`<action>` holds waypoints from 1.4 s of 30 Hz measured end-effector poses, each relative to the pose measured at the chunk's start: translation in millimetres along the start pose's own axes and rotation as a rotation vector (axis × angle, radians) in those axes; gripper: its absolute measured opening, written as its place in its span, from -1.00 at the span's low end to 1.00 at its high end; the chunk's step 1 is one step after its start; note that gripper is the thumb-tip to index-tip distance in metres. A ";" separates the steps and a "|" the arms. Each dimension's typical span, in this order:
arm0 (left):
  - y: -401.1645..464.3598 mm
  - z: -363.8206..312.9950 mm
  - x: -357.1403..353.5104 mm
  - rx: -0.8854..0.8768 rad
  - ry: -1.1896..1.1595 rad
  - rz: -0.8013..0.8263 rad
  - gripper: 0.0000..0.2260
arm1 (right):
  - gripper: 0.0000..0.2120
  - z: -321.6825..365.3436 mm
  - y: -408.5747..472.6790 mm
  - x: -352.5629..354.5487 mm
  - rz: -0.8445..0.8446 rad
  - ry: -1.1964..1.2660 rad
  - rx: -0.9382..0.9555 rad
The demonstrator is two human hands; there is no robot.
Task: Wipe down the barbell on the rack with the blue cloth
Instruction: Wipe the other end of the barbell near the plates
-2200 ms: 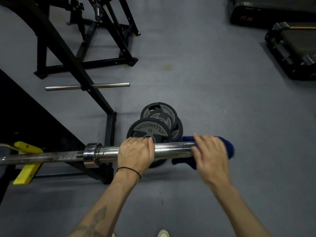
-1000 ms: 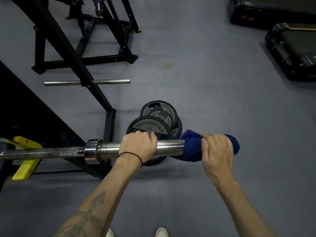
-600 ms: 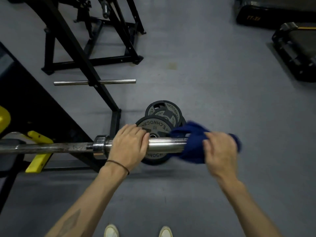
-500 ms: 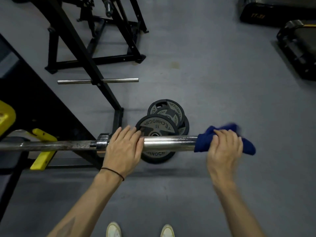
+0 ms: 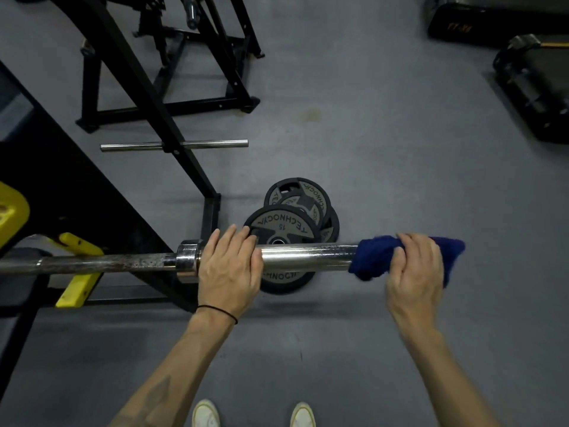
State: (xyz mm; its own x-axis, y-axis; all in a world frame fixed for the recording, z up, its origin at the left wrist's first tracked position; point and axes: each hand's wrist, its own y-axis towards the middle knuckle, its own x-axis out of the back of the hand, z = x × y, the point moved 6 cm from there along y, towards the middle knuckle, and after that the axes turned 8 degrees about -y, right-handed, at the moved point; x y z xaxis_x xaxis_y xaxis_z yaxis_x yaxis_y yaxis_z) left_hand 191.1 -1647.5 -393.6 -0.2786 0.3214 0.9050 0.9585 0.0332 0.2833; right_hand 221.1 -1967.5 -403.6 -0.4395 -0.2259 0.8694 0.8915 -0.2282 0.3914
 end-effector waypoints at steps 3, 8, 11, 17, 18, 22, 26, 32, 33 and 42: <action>1.8 -1.4 -1.5 0.022 0.025 -0.005 -0.69 | -0.61 56.0 -13.0 -8.8 -0.023 -0.004 -0.105; 15.3 -1.3 0.3 -0.017 0.125 0.081 -0.70 | -0.57 185.6 -73.7 -27.3 0.149 0.106 0.343; 21.6 1.5 1.6 -0.053 0.174 0.146 -0.69 | -0.59 157.1 -54.3 -23.8 0.174 0.128 0.552; 25.4 -2.7 7.7 0.008 0.071 0.065 -0.59 | -0.62 22.7 -4.6 6.3 0.082 0.009 0.280; 26.6 -3.9 7.8 0.005 0.069 0.044 -0.57 | -0.63 21.0 -5.5 5.8 0.058 -0.001 0.214; 24.9 -5.2 9.3 -0.005 0.045 0.010 -0.59 | -0.60 88.8 -30.0 -13.1 -0.004 0.038 -0.105; 26.7 -0.1 -6.8 -0.115 0.157 0.113 -0.61 | -0.63 162.7 -56.3 -21.4 0.082 0.079 0.433; 35.6 -3.8 4.0 -0.127 0.124 -0.001 -0.56 | -0.43 32.8 -1.0 -11.3 -0.028 -0.031 0.333; 36.0 -3.6 4.9 -0.088 0.105 -0.004 -0.59 | -0.39 19.9 1.3 -6.4 -0.028 -0.044 0.256; 34.9 -3.8 -4.5 -0.104 0.174 0.267 -0.55 | -0.58 176.1 -56.9 -24.0 0.110 0.024 0.567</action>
State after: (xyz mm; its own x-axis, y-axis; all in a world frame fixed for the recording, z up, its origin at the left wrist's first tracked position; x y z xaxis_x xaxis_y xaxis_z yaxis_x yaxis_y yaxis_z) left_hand 225.5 -1651.3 -386.5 -0.0329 0.1389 0.9898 0.9901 -0.1305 0.0512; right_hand 200.3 -1782.4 -393.6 -0.3372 -0.2429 0.9096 0.8487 0.3398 0.4053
